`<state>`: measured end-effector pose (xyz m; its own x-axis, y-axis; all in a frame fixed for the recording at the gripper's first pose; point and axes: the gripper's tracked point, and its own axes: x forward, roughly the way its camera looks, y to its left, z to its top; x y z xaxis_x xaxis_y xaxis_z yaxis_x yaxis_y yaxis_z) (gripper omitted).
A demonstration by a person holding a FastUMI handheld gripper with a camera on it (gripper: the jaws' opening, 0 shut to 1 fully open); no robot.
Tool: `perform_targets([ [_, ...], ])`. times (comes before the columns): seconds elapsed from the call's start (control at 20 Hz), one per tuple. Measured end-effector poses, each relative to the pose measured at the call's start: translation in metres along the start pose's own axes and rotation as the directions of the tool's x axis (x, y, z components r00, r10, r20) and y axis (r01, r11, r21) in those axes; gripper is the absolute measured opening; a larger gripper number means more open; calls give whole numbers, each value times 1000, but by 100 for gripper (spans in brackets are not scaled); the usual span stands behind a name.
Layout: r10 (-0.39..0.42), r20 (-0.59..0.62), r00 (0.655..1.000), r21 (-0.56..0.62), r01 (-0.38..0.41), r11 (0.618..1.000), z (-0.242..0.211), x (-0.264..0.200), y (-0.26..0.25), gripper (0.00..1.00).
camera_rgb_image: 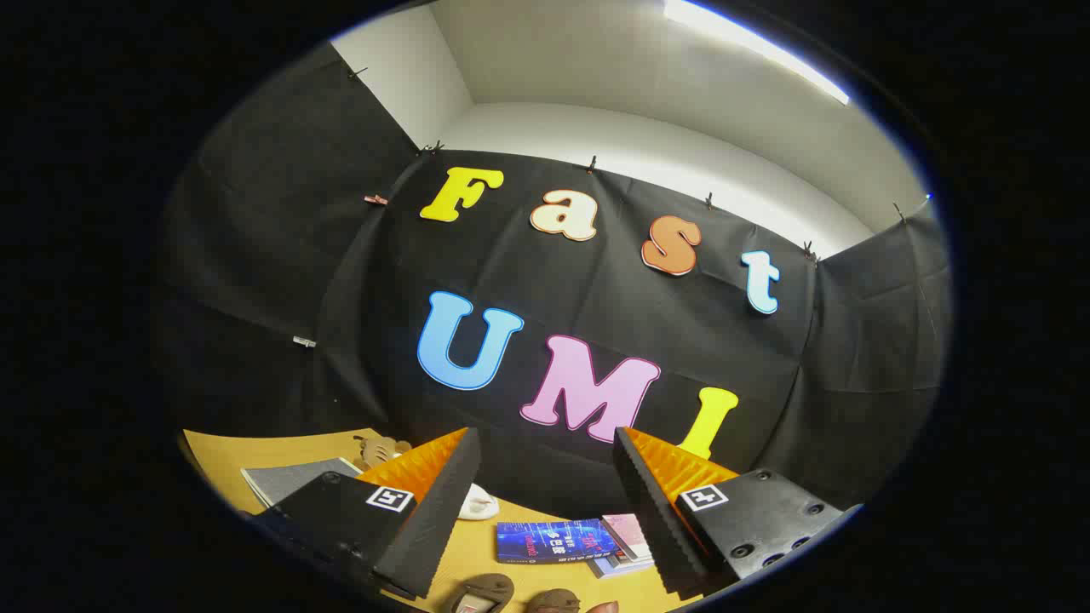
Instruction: Open the storage box then place both shoes into the box .Put the left shoe in first, then the right shoe, with the right side of both shoes facing outward in a uniform manner.
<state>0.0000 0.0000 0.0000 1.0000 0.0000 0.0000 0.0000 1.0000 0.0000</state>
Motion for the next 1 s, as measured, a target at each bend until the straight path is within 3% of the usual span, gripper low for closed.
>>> perform_targets([
  [1.0,5,-6,1000,-4,-5,1000,-5,-1,0,97],
])
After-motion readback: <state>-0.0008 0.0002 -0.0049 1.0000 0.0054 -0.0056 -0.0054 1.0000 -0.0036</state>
